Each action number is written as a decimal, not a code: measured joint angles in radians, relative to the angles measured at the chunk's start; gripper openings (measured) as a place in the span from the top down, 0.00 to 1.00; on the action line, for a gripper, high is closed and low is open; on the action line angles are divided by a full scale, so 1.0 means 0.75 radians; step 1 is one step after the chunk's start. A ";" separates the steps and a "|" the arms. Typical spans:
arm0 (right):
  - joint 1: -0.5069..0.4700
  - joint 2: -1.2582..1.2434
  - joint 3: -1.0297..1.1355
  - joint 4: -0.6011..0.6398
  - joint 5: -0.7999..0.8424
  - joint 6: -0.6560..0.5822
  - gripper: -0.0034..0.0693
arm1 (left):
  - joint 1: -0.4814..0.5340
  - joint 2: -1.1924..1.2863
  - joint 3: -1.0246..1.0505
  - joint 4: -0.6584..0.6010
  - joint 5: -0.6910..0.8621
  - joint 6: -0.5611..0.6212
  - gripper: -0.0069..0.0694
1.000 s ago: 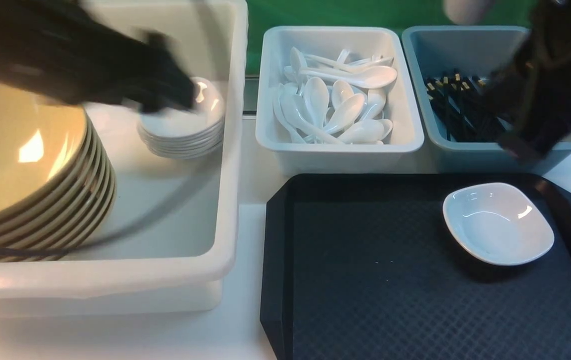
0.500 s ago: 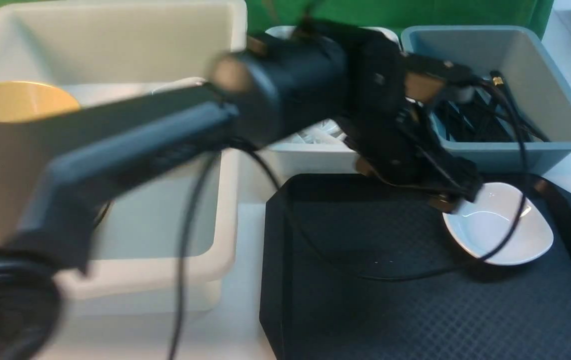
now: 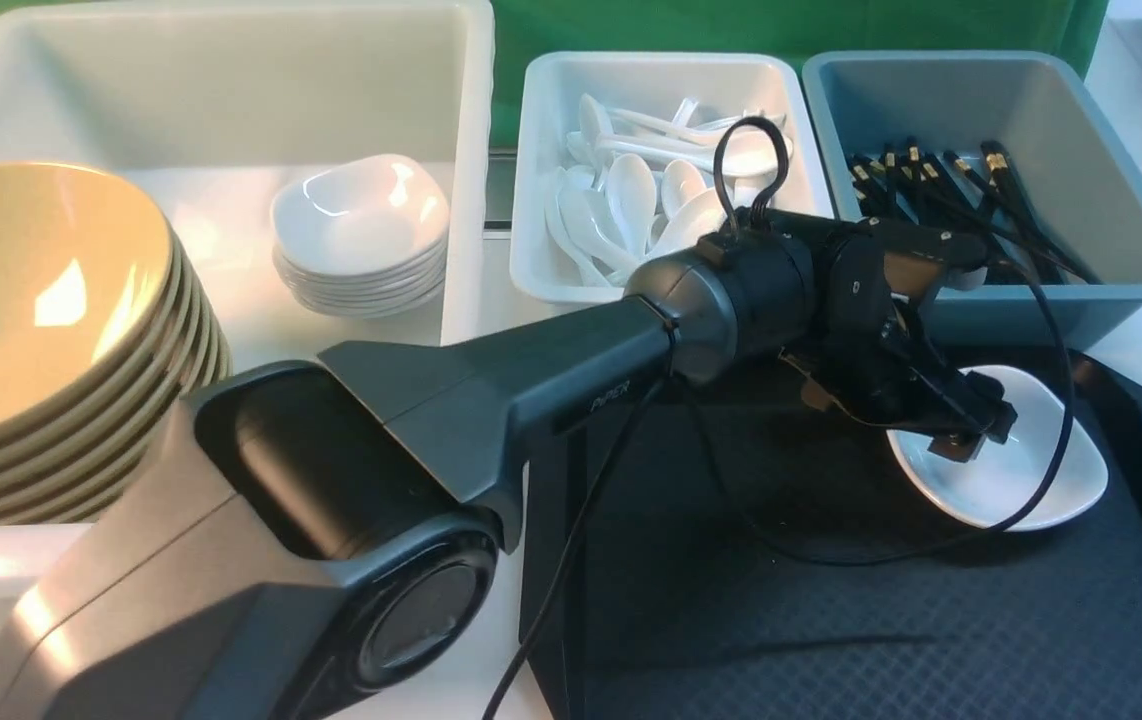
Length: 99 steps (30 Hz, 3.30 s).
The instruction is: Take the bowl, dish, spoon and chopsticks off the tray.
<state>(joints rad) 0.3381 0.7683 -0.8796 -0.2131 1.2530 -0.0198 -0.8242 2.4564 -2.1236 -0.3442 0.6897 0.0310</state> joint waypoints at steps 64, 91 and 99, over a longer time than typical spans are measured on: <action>0.533 0.764 -0.692 0.407 -0.289 -0.309 0.90 | 0.962 -0.501 0.181 0.397 0.313 0.300 0.09; 0.533 0.350 -0.167 0.192 -0.499 -0.081 0.89 | 0.922 -1.660 0.997 0.417 0.500 0.231 0.92; 0.533 -0.020 0.147 0.239 -0.752 0.008 0.89 | 0.922 -2.450 1.834 0.437 0.128 0.172 0.92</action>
<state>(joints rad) 0.7378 0.7534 -0.7695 -0.0336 0.6889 -0.0139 -0.1328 0.6192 -0.7478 -0.0162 0.7860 0.1598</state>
